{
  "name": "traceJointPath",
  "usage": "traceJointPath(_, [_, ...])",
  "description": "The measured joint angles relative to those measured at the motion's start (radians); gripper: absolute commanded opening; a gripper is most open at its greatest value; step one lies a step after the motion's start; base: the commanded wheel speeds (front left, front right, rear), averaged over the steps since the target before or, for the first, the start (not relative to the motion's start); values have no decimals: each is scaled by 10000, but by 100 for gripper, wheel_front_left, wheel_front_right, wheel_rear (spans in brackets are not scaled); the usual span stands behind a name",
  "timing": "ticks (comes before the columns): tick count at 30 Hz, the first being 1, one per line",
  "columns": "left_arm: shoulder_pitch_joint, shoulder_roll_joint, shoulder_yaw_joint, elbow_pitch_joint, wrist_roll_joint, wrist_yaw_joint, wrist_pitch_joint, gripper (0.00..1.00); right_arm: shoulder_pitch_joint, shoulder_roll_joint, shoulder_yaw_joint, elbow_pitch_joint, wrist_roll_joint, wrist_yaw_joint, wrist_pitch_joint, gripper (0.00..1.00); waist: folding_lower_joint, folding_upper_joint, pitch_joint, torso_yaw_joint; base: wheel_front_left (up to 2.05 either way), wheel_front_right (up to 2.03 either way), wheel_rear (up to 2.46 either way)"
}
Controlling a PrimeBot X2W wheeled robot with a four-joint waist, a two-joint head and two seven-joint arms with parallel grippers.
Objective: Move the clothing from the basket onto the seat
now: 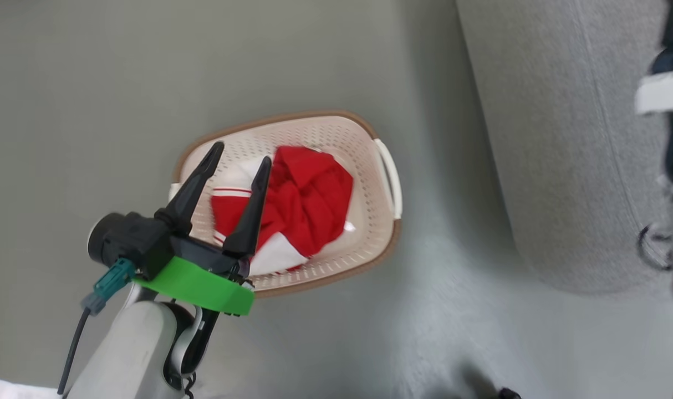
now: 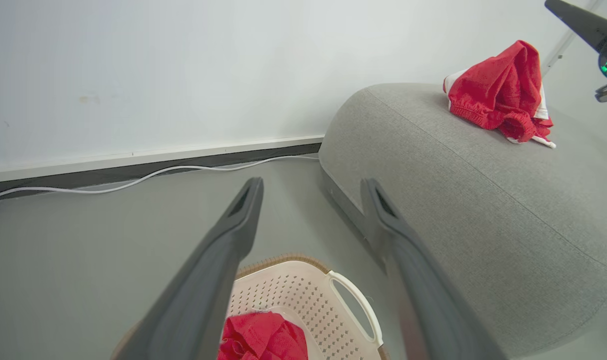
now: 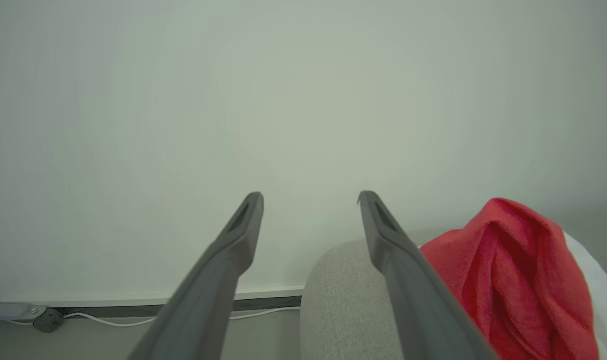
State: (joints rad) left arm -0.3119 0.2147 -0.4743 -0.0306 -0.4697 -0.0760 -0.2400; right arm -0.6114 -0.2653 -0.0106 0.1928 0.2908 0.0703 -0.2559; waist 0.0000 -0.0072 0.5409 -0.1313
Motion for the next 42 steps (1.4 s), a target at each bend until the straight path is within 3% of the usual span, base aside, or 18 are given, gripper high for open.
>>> traceJointPath(5, [483, -366, 479, 497, -291, 242, -88, 100, 1235, 679, 660, -217, -73, 104, 0, 100, 0, 0, -715, 716, 0, 0, 0])
traceJointPath(14, [1034, -533, 761, 1225, -349, 251, -90, 100, 2974, 844, 1302, -245, -861, 88, 0, 100, 0, 0, -1881, 1863, 0, 0, 0])
traceJointPath(22, [1916, -407, 1264, 1534, -581, 295, -90, 100, 4091, 1484, 1937, -84, -1170, 46, 0, 100, 0, 0, -3125, 2629, 0, 0, 0])
traceJointPath(34, [3112, -238, 1647, 1177, -581, 337, -90, 100, 5138, 1753, 2523, 8, -1267, -104, 2, 100, 0, 0, -4863, 2972, 0, 0, 0])
traceJointPath(42, [3240, -226, 1703, 844, -579, 320, -92, 100, 5206, 1768, 2556, -276, -1360, -194, 2, 100, 0, 0, -5018, 2713, 0, 0, 0])
